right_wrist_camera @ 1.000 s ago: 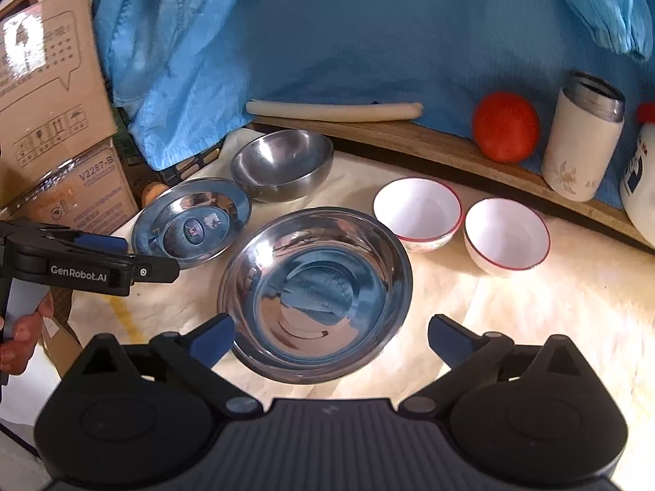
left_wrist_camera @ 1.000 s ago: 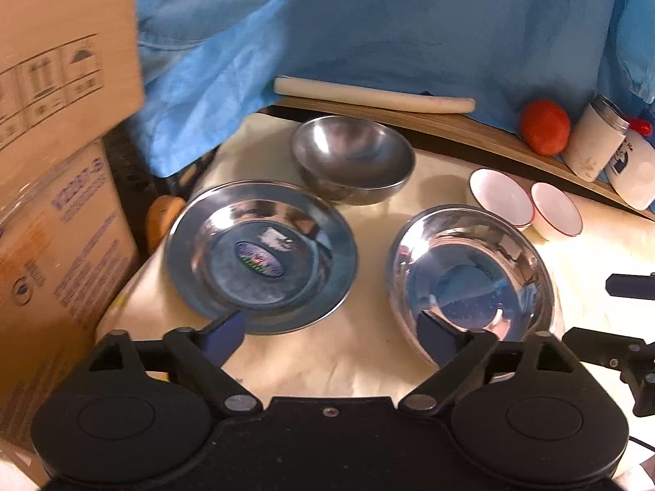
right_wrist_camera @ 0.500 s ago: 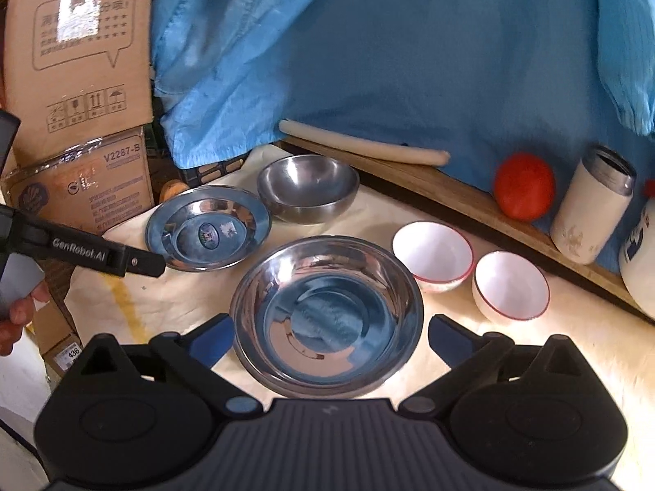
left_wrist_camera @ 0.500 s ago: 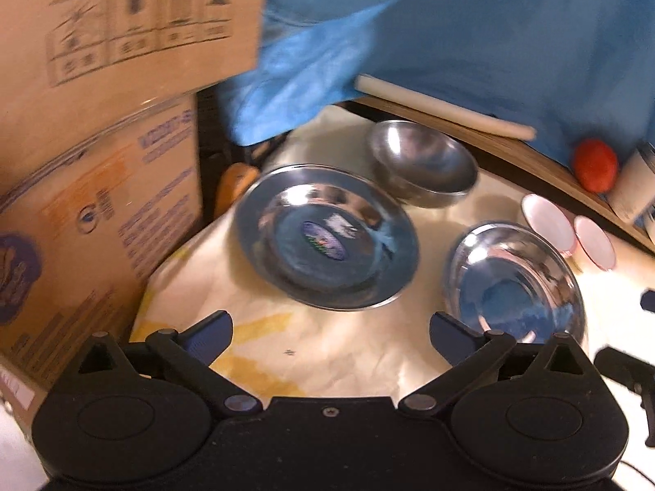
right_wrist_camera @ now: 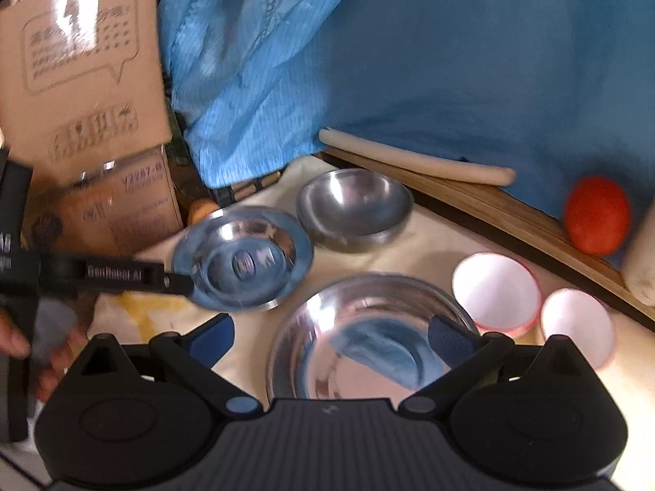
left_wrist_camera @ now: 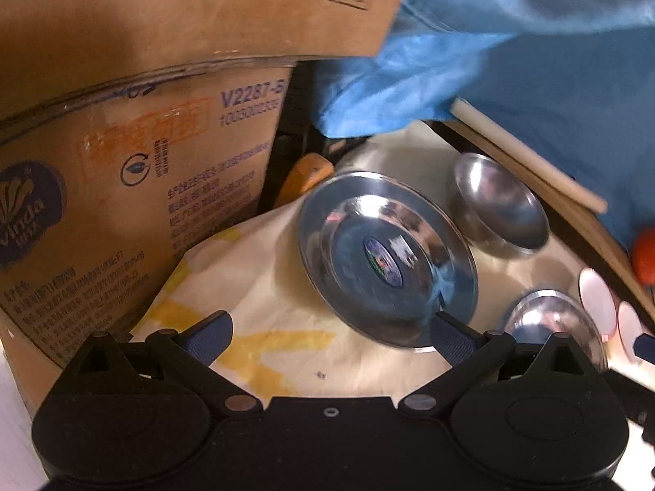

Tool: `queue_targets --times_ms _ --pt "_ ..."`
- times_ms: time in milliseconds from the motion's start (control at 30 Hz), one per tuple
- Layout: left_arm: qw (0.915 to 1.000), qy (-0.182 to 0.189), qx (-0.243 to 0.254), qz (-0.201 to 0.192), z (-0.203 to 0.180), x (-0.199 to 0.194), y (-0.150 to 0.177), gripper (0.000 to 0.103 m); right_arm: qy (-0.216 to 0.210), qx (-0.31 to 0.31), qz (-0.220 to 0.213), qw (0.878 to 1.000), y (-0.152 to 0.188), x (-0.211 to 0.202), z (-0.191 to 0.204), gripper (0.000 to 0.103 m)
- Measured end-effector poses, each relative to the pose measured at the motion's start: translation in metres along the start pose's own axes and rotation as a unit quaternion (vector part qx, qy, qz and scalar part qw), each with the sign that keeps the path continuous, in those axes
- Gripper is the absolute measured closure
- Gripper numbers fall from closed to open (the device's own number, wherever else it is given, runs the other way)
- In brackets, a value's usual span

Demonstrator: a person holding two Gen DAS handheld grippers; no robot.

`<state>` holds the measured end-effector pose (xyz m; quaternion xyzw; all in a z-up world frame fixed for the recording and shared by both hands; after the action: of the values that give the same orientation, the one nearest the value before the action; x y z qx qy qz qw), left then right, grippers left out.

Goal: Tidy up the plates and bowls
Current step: 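Reach both tools to the small blue-labelled plate and grip its rim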

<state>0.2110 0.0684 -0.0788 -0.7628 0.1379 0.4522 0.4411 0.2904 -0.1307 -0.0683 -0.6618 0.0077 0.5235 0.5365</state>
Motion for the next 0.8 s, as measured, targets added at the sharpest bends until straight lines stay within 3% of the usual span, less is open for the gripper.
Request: queue_targets --times_ms 333,567,800 --pt "0.999 -0.008 -0.044 -0.004 -0.004 0.018 -0.002 0.001 -0.076 0.003 0.045 0.996 -0.049 0.061 0.011 0.009" --pt "0.9985 -0.016 -0.052 0.002 -0.003 0.028 -0.003 0.001 -0.091 0.029 0.084 0.992 -0.05 0.095 0.012 0.012" --pt "0.9991 -0.024 -0.035 0.008 -0.003 0.032 -0.004 0.008 -0.092 0.053 0.096 0.99 -0.044 0.114 0.011 0.024"
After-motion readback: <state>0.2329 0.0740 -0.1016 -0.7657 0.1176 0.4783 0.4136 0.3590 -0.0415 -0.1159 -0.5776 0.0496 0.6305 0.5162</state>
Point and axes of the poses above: each gripper's, at about its wrist camera, not at the fingertips, and x roughly the way its jaws point, z to its left, y to its underside, the point moved 5 cm from there along x, roughly the way its jaws point, and after that the axes turned 1 degree about z, right-handed, at the moved point
